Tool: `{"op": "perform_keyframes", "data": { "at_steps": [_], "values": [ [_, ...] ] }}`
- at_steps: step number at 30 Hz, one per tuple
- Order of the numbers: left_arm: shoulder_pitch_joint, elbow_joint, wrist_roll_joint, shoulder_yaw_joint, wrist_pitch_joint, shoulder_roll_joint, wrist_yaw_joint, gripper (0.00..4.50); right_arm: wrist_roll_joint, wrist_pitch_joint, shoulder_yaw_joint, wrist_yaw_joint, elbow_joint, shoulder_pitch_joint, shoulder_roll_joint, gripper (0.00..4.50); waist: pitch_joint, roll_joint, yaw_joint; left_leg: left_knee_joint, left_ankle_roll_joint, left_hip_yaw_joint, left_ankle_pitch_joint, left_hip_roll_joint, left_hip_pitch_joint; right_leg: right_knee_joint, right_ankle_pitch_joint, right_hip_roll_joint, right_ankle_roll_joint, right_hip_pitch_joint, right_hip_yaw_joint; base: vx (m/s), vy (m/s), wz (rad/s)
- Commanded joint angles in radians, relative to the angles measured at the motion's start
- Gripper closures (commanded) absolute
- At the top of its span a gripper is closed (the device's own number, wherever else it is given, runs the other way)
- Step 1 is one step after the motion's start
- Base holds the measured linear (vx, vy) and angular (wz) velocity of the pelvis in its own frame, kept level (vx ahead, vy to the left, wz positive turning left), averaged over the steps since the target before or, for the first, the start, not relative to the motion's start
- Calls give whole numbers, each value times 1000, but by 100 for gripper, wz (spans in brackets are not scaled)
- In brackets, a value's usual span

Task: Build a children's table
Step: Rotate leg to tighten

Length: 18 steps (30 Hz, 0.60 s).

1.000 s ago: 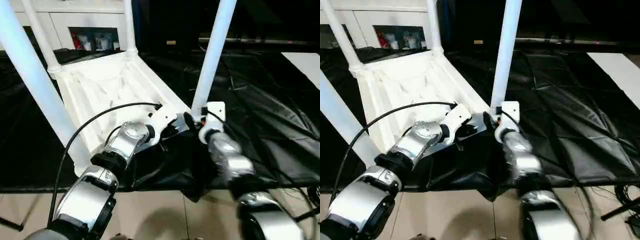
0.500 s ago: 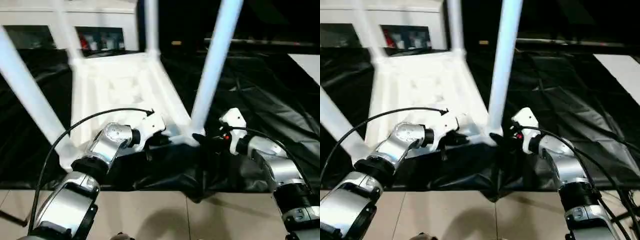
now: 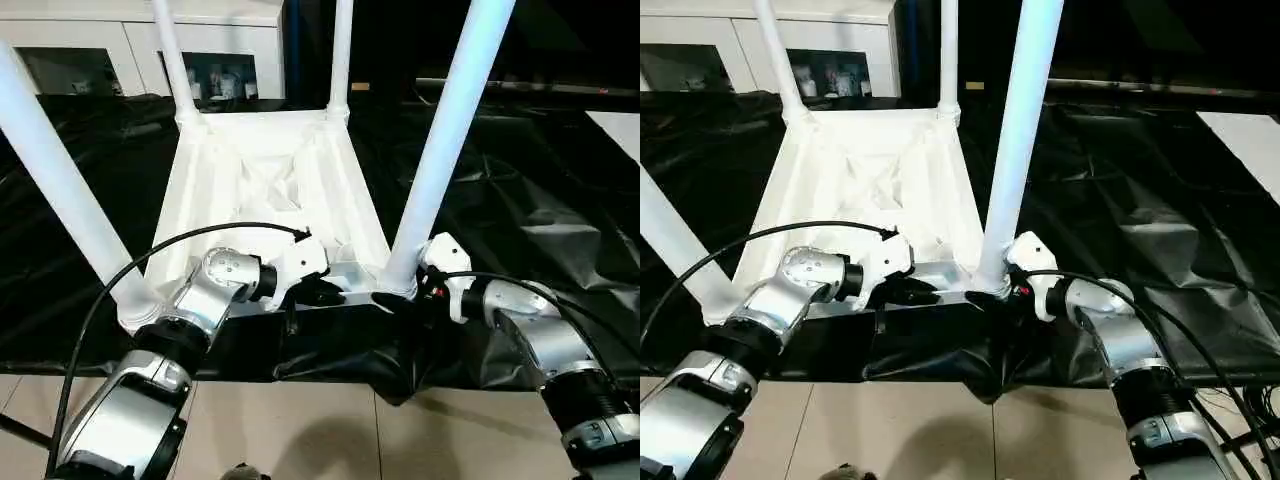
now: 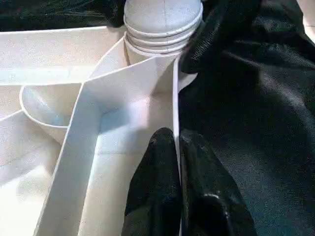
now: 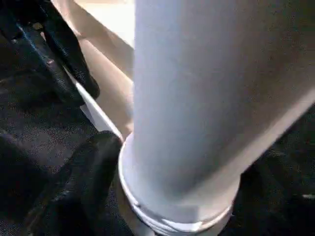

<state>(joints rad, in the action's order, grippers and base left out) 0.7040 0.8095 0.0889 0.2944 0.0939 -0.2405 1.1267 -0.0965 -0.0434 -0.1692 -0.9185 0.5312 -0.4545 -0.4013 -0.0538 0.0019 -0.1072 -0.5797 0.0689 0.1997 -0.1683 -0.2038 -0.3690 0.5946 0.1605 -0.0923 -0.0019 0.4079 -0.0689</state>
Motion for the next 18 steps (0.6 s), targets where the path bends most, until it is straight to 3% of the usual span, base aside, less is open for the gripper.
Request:
{"op": "perform_keyframes", "data": {
  "at_steps": [1, 10, 18],
  "values": [
    [-10, -34, -19, 24, 12, 20, 44, 450, -16, -11, -1, -1, -11, -22, 10, 109, 66, -15, 4, 66, -53, -14, -258, -29, 11, -75, 310, -54, -194, -45, 39, 0, 0, 0],
    [-11, -37, -20, 23, 5, 19, 58, 450, -58, -19, 21, -57, -39, 1, 20, 171, 67, -12, 1, 65, -51, -13, -257, -30, 12, -72, 288, -54, -207, -46, 39, 0, 0, 0],
    [-13, -30, -16, 20, 6, 11, 62, 450, -59, -24, 32, -49, -17, 9, 36, 176, 67, -10, 0, 65, -49, -13, -259, -29, 12, -73, 288, -54, -209, -47, 39, 0, 0, 0]
  ]
}}
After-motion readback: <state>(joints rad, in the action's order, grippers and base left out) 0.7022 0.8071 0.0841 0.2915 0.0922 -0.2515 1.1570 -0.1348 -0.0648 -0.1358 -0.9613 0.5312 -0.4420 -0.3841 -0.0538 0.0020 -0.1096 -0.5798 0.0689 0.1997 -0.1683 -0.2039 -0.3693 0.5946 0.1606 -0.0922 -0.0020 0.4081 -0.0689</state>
